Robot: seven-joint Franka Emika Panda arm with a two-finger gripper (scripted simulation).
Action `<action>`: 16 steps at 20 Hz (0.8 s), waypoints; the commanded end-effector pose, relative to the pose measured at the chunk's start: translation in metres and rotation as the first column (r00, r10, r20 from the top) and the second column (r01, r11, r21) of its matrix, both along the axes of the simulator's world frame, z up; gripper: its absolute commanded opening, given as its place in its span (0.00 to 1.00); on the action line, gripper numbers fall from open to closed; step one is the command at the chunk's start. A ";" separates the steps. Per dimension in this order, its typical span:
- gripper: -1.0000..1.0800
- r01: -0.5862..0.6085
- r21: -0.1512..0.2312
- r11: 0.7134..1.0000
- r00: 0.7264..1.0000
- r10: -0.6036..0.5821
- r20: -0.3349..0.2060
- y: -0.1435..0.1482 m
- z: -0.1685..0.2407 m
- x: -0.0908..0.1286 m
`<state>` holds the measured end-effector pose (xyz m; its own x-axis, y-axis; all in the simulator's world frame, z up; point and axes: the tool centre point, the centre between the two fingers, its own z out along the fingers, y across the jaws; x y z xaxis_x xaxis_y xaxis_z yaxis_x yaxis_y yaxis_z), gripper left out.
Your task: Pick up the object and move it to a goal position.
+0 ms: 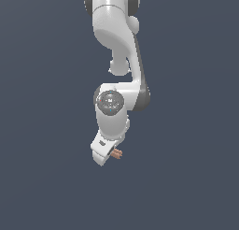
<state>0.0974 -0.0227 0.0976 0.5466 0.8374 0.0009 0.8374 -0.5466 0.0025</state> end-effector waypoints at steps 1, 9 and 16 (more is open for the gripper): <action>0.96 -0.034 0.000 0.999 0.999 0.034 -0.001 -0.002 -0.003 0.002; 0.96 -0.075 0.001 0.997 0.997 0.075 -0.003 -0.004 -0.007 0.005; 0.96 -0.072 0.001 0.997 0.997 0.072 -0.003 -0.004 -0.023 0.005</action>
